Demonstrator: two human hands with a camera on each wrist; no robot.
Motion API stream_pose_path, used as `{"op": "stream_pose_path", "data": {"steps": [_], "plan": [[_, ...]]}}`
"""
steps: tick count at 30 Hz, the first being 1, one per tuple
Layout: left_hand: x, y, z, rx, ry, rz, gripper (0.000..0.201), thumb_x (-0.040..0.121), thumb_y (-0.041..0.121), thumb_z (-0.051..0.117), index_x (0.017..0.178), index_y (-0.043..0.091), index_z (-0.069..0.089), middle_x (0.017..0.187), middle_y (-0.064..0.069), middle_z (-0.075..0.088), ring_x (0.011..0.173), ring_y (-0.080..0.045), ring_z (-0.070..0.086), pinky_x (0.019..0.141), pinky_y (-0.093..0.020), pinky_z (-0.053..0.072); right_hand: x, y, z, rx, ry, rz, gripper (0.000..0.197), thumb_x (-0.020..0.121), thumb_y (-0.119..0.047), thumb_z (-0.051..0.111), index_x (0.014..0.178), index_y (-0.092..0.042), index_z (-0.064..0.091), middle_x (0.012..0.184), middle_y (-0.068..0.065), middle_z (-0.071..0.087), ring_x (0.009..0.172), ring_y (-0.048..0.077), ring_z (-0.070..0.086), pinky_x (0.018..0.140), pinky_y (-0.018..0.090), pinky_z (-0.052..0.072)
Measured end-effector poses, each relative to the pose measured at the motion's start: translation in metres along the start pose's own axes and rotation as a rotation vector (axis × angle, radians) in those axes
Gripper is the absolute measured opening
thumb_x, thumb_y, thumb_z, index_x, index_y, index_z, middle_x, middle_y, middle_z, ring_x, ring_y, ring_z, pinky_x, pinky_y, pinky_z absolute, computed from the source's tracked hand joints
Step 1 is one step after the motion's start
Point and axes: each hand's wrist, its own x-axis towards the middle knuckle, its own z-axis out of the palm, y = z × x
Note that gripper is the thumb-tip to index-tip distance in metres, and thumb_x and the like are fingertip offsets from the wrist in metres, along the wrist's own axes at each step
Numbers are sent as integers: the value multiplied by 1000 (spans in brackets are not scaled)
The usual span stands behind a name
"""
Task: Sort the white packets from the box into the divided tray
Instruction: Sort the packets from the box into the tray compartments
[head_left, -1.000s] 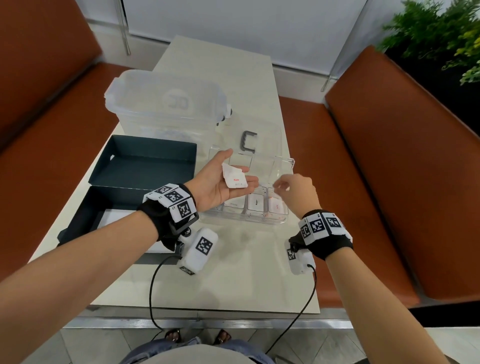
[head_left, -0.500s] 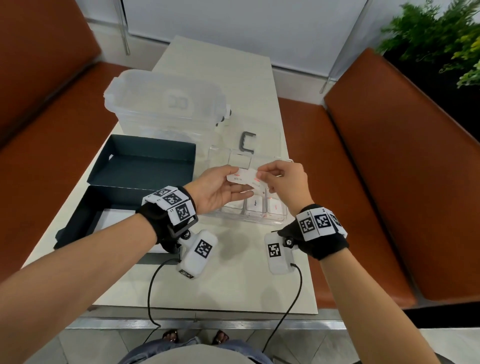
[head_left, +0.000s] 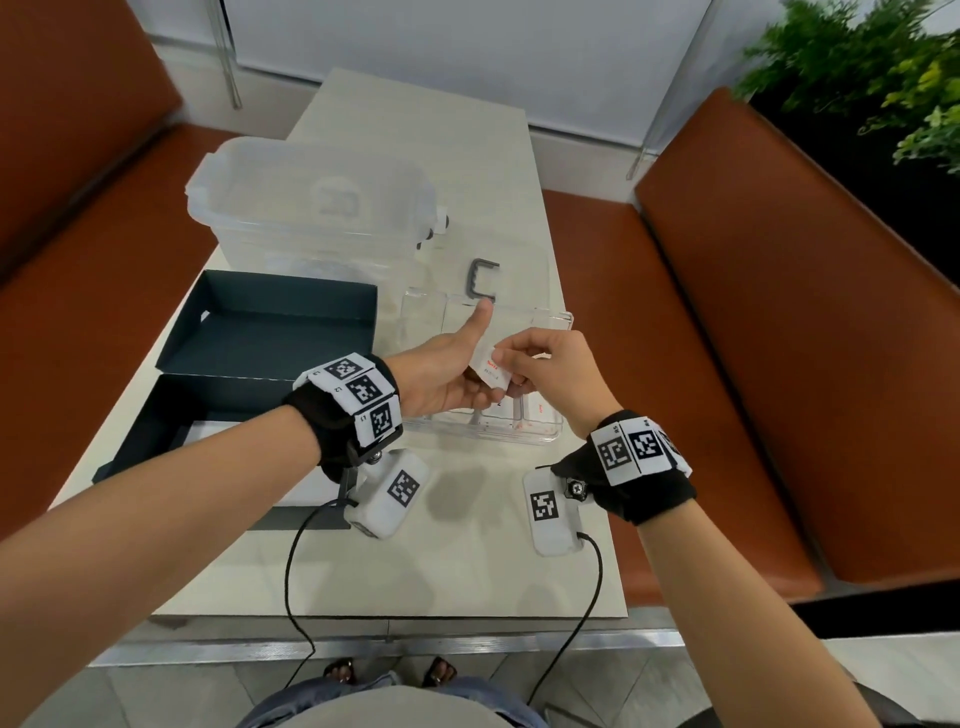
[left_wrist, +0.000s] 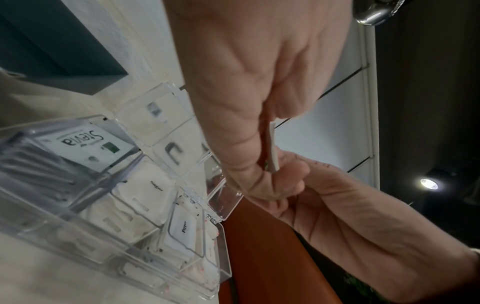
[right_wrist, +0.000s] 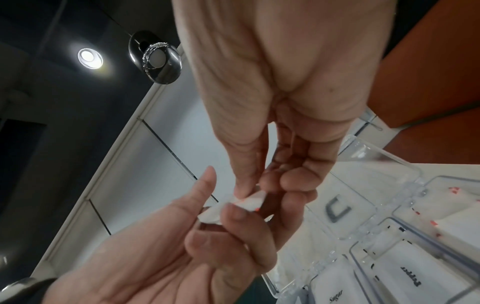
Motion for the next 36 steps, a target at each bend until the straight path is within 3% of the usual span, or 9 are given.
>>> {"op": "stream_pose_path", "data": {"steps": [5,9,14,18,21,27,31,33,36], "plan": [[10,-5,2,16,-26,-3,82,88,74,29,105,3,66,98,-18,73,74,-20,70,60,-25,56,0,4,-7,82,89,96,9,91,-10,62,87,-4,68,67,2,62,54,11,54,50,19,46],[12,-11,3,71,42,177,27,94,31,61,108,8,66,99,-11,71,83,-17,72,72,-27,59,1,13,-11,245,199,199,14,92,-9,60,91,3,67,68,5,59,54,11,48,54,24,47],[16,-17,13,149,183,313,14,92,3,62,105,-3,66,86,-15,67,78,-22,67,69,-27,60,0,20,-12,315,186,263,18,92,-12,61,97,5,64,75,10,58,55,12,53,51,21,49],[23,-16,21,327,232,342,8,95,3,58,92,1,66,82,-14,67,76,-22,67,73,-33,60,4,24,-25,102,212,248,9,87,-20,66,88,-11,66,81,3,66,59,11,58,54,24,47],[29,-16,27,427,228,346,16,95,6,57,101,-6,66,91,-23,69,76,-22,69,77,-38,60,11,29,-35,15,224,207,8,84,-15,68,92,-13,68,79,1,68,57,6,58,53,21,46],[32,-16,26,478,322,339,26,95,24,58,120,18,60,97,3,65,87,-17,69,80,-37,56,25,53,-50,-79,334,345,14,81,-7,70,79,-17,61,79,7,67,59,11,58,56,24,50],[28,-17,18,400,338,292,23,94,18,58,117,15,60,101,-4,65,82,-19,69,82,-40,56,30,65,-39,-257,221,446,6,82,-5,68,85,0,69,86,15,67,71,21,58,70,33,56],[27,-18,15,383,353,286,22,94,15,58,117,15,60,107,-9,66,80,-19,68,78,-36,56,33,70,-32,-343,213,435,18,84,-5,65,95,9,70,86,19,68,72,23,58,78,39,58],[24,-19,11,359,370,279,20,95,14,56,114,17,59,109,-9,67,80,-19,69,70,-28,55,32,71,-21,-474,223,382,16,87,-4,59,93,6,69,97,20,70,81,28,65,74,35,57]]}}
